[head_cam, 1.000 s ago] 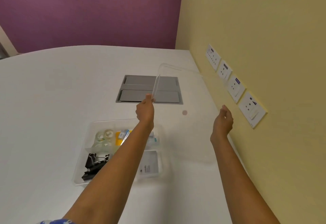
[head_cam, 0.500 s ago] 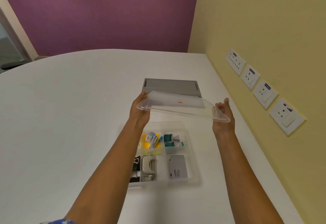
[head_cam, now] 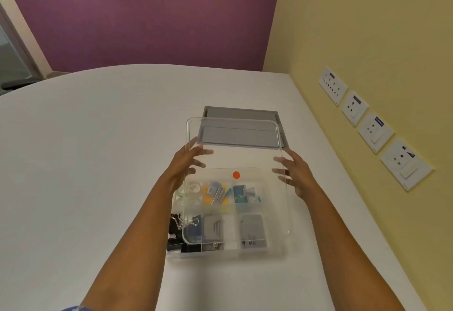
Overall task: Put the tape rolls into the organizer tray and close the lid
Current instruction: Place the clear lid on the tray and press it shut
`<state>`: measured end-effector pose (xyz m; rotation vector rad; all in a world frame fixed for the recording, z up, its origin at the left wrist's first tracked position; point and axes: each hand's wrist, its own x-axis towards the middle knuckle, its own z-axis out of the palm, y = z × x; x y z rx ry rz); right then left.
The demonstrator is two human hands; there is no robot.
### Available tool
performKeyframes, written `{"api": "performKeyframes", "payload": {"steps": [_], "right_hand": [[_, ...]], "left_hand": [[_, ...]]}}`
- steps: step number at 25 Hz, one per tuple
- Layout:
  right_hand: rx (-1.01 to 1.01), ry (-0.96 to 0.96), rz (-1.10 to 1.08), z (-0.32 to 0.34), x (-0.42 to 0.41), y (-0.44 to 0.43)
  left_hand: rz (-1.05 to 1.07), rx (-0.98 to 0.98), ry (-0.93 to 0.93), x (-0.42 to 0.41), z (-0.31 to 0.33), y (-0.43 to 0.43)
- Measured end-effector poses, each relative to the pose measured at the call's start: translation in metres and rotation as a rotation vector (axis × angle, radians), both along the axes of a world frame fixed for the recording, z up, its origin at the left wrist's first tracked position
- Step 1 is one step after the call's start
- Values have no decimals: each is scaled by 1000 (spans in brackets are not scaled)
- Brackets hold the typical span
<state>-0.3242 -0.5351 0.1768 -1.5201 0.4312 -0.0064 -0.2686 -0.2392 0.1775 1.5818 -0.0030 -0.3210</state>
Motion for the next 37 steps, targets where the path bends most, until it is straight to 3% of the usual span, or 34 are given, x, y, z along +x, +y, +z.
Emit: {"api": "performKeyframes", "payload": {"steps": [6, 13, 16, 18, 21, 24, 26, 28, 31, 34, 37], "right_hand": [[-356, 134, 92, -23, -3, 25], [-655, 304, 89, -57, 1, 46], [-761, 190, -80, -51, 4, 49], [-957, 22, -197, -41, 9, 51], [-1123, -200, -147, -19, 22, 58], [-928, -115, 103, -5, 33, 64], [-773, -67, 117, -4, 36, 64], [-701, -68, 19, -9, 37, 60], [-559, -14, -133, -23, 30, 47], [-402, 76, -219, -42, 18, 31], [-359, 154, -208, -58, 11, 28]], "left_hand": [[158, 329, -35, -4, -18, 3], [349, 478, 18, -14, -53, -2], [336, 496, -37, -5, -47, -1], [246, 560, -113, 4, -35, -3], [13, 519, -208, 16, -15, -16], [-205, 511, -299, 21, -1, -34], [-218, 567, -366, 21, 4, -42], [-151, 683, -438, 20, 2, -42], [139, 948, -562, 16, -13, -32], [443, 971, -397, 8, -29, -18], [436, 809, -58, 3, -40, -10]]}}
